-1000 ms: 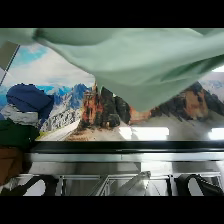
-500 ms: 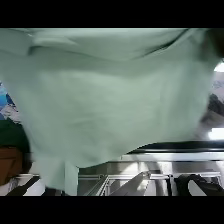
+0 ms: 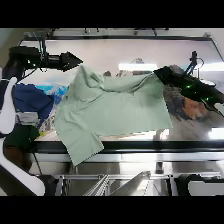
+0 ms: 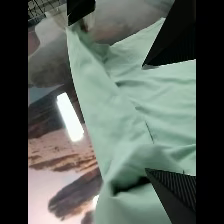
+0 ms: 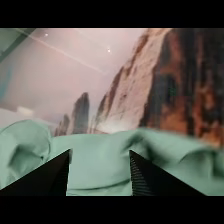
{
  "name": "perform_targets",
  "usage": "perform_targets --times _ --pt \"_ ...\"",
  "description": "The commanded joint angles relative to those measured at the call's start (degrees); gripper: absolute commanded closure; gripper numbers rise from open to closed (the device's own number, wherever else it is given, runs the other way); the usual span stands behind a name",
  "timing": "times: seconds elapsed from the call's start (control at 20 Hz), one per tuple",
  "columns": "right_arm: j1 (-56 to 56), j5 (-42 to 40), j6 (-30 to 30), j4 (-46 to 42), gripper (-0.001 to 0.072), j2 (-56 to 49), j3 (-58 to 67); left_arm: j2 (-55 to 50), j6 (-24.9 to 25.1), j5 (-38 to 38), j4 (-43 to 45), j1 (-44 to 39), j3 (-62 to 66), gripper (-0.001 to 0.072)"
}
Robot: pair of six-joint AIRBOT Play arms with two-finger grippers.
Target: Fold the shirts.
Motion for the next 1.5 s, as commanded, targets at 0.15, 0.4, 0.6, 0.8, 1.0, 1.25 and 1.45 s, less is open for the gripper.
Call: perform_targets --times 0.15,0.4,0.6,0.8,1.0,1.25,1.45 --pt "-11.6 13.4 13.8 -21.1 0.0285 2.7 2.0 -3.7 -13.5 20.1 0.0 11.8 3.4 0.0019" --pt "-20.7 29.2 26.3 -39.3 0.0278 5.0 -2.6 14.1 -9.2 23.2 1.1 21.2 -36.9 0.0035" --pt "-24.1 29.5 24.5 -39.3 0.0279 7.5 -11.7 25.4 -10.9 13.2 15.8 28.8 -59.7 0.0034" --pt "-24.3 29.6 23.4 -38.7 0.0279 8.7 -12.6 32.3 -12.4 5.1 21.3 32.7 -68.5 0.0034" --pt "-24.3 29.6 23.0 -38.2 0.0279 9.8 -12.6 33.5 -14.3 1.8 25.8 30.8 -69.8 0.0035" --pt "-24.3 29.9 22.8 -38.2 0.0279 11.2 -12.6 33.5 -14.4 -6.9 24.0 20.5 -69.7 0.0034" --pt "-24.3 30.0 22.8 -38.8 0.0279 11.4 -12.6 32.5 -12.3 -7.3 18.8 14.9 -67.9 0.0269"
